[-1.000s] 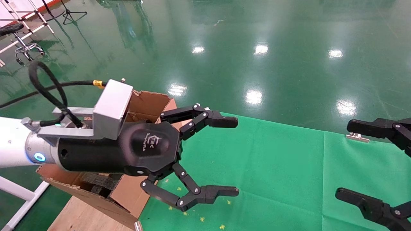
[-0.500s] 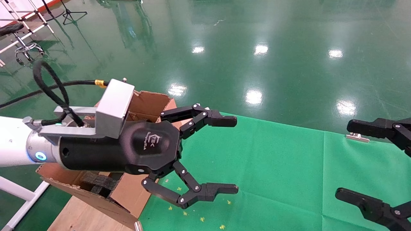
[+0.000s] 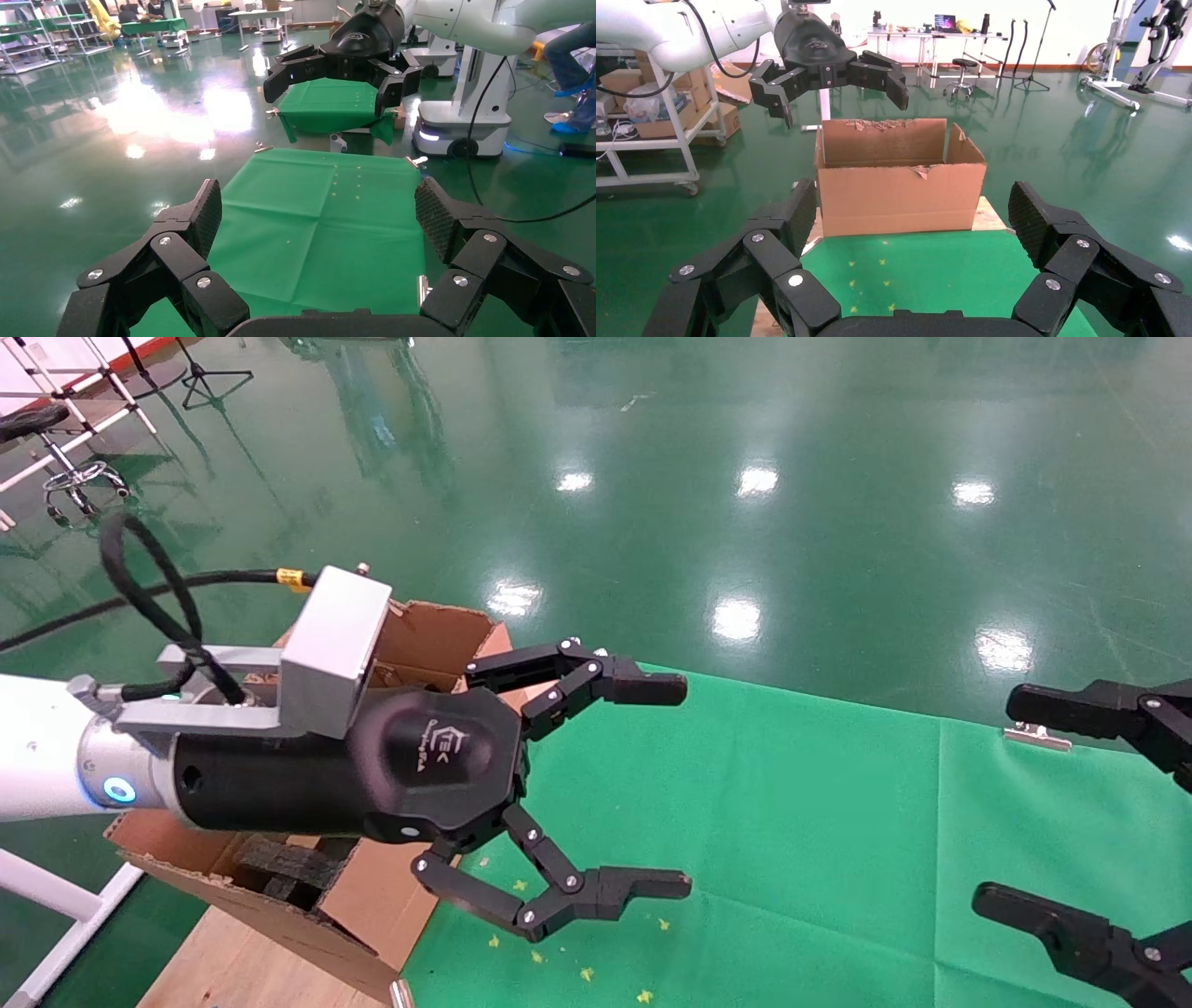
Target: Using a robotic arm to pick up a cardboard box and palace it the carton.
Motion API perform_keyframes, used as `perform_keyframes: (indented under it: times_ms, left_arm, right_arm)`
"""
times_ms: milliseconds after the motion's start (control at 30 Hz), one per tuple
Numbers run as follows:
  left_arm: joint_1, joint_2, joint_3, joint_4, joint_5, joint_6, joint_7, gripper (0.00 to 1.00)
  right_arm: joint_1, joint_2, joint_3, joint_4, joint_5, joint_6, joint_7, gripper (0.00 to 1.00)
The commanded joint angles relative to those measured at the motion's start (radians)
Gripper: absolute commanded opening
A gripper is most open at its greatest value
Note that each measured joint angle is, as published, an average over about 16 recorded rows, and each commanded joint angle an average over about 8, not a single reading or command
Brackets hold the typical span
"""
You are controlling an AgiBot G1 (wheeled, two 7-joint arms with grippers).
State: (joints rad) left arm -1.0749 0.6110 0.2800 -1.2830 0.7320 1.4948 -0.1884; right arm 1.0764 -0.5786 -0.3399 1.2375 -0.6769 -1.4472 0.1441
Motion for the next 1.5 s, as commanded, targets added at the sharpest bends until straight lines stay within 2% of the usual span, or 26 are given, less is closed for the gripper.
perform_keyframes:
  times_ms: [33, 1500]
  left_arm:
    - [0.000, 0.000, 0.000, 0.000, 0.000, 0.000, 0.000, 1.00]
    - [-0.001, 0.000, 0.000, 0.001, 0.002, 0.000, 0.000, 1.00]
  right_arm:
    - [0.000, 0.000, 0.000, 0.000, 0.000, 0.000, 0.000, 1.00]
    - [0.000, 0.000, 0.000, 0.000, 0.000, 0.000, 0.000, 1.00]
